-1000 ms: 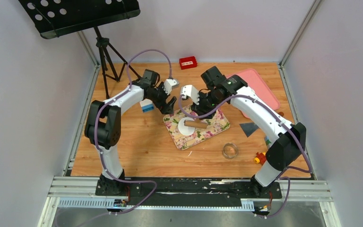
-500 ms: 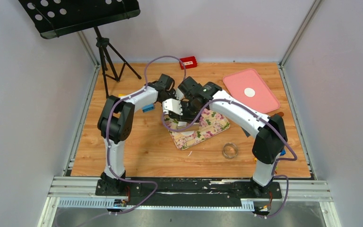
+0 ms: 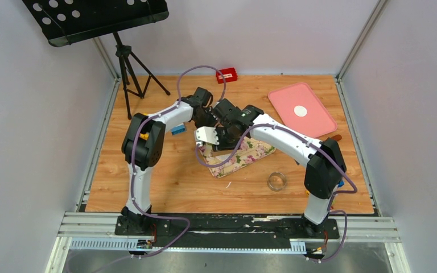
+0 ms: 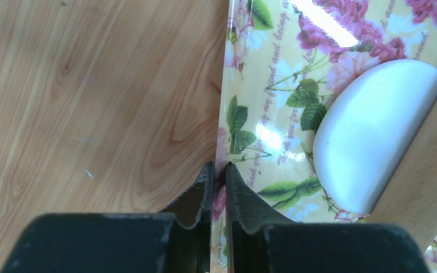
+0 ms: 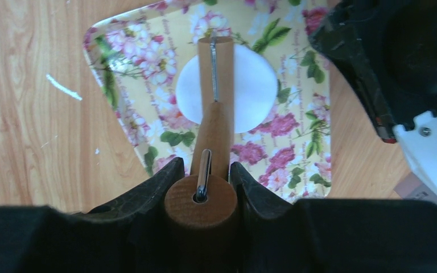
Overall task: Roll out the dumpling wrappers from the dough
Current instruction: Flatten out the dough on the work surface.
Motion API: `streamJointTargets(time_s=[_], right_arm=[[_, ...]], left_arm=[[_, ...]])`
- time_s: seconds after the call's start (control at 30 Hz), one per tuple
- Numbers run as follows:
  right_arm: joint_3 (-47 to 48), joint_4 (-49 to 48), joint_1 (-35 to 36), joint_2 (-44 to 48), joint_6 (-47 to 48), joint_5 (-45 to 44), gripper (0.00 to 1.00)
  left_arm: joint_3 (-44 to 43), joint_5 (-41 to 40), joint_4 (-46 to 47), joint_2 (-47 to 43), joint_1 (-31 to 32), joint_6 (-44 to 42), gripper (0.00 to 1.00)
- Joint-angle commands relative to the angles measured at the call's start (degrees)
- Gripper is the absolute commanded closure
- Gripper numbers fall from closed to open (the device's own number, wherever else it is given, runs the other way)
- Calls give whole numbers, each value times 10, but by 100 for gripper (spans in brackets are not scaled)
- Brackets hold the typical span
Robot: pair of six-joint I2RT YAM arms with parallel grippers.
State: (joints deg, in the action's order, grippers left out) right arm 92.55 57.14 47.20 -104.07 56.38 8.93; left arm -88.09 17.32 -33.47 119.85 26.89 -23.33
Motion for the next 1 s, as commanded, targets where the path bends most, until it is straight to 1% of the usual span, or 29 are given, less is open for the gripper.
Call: streamJointTargets(time_s=[0.0, 0.13, 0.2, 0.5, 0.97], right_arm=[[-49, 37, 8, 8, 29, 7, 100], [-79, 64, 15, 14, 29, 30, 100], [-91, 73, 19, 19, 28, 38, 100], [-112, 101, 37, 28, 21, 65, 100], [-96, 144, 44, 27, 28, 81, 100]], left_arm=[[-16, -26, -19, 21, 6, -2, 89], [-21, -31, -23, 23, 9, -5, 98], [-22, -32, -27, 24, 11, -7, 100], [-17, -29, -24, 21, 12, -10, 100], [-13, -25, -18, 22, 13, -10, 100]])
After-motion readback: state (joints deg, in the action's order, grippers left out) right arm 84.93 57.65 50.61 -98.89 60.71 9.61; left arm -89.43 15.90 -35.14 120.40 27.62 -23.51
